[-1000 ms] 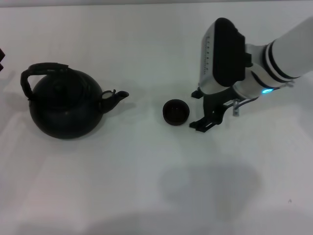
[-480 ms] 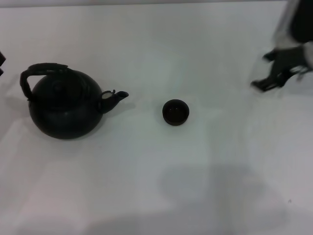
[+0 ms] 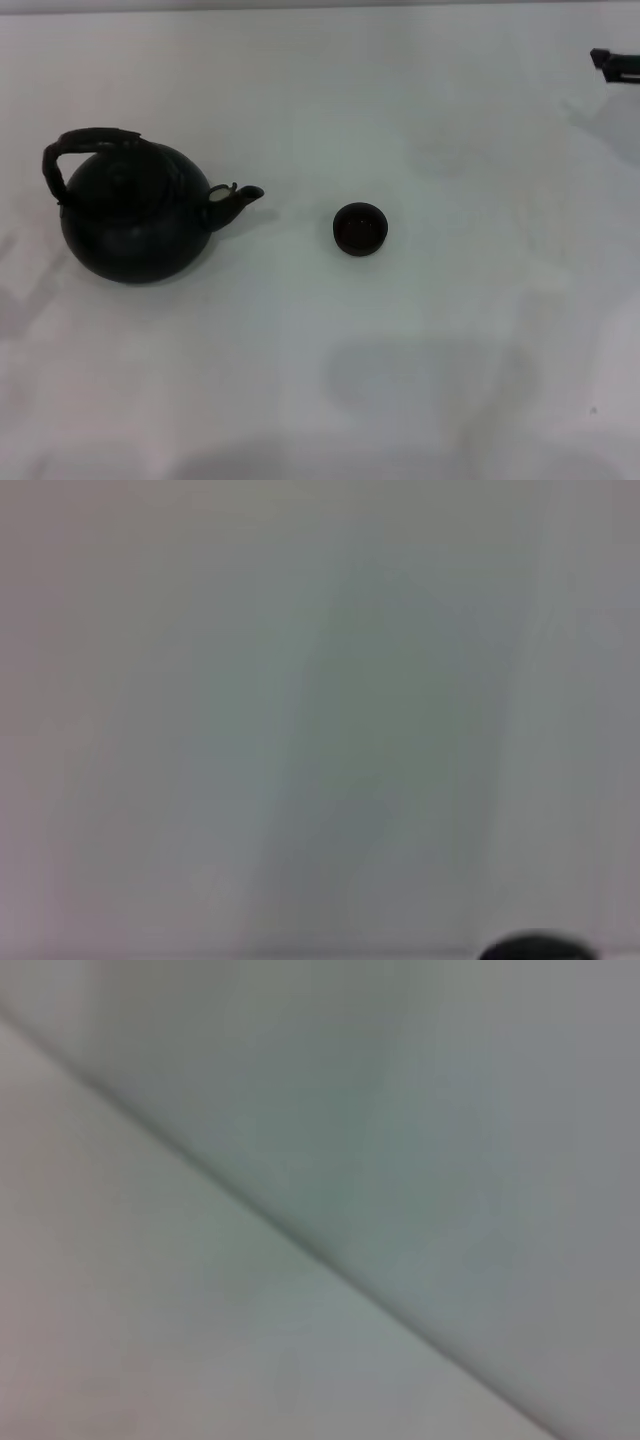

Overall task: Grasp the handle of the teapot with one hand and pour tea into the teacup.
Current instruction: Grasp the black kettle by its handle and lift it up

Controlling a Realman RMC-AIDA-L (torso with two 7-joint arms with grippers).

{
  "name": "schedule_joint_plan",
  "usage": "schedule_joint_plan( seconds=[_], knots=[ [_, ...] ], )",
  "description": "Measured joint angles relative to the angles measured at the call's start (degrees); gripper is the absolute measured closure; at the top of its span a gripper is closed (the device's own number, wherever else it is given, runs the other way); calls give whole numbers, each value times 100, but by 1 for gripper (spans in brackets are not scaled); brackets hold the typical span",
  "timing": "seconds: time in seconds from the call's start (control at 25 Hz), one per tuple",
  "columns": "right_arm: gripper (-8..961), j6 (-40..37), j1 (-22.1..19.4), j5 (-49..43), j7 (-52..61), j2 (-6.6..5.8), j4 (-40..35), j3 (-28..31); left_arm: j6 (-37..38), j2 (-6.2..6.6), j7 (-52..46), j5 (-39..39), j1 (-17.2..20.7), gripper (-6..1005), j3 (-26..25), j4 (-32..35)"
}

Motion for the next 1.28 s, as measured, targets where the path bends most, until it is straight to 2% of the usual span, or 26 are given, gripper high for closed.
schedule_joint_plan(
  seconds=[0.2,0.44,0.56,0.72,1.08,1.28],
  knots=[
    [105,-155,-8,566,-244,3,151,19,-442,-20,-171,211,8,305,-248,-95],
    [107,98,-63,1960,-851,6,534,24,-1017,-12,-175,359,-467,305,-219,-405],
    [108,174,-69,2073,-883,4,579,33,-1047,-16,-261,648,-862,305,-210,-415],
    [109,203,-100,2146,-888,9,667,31,-1038,-12,-395,916,-1073,306,-207,-379],
    [110,212,-298,2506,-1020,8,731,52,-1049,4,-441,1113,-1222,306,-209,-360],
    [110,215,-304,2513,-1033,8,739,55,-1073,10,-572,1419,-1472,306,-220,-363]
  ],
)
